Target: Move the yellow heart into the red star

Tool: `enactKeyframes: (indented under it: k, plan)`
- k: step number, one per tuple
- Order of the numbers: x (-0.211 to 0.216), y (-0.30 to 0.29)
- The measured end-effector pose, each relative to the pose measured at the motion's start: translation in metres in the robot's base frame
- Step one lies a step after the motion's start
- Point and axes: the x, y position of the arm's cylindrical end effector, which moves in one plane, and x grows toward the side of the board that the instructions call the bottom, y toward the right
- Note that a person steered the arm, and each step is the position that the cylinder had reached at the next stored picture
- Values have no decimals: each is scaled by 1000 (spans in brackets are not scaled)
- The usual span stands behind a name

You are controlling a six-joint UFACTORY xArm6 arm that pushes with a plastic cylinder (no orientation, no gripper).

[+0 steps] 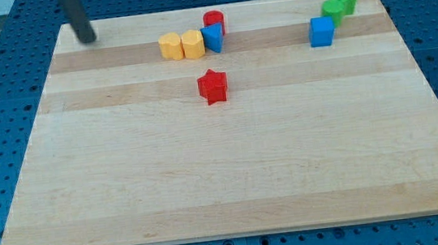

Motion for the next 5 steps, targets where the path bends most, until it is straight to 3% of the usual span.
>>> enactKeyframes:
  k: [1, 5]
  plan:
    - [-3, 45]
    - [11, 128]
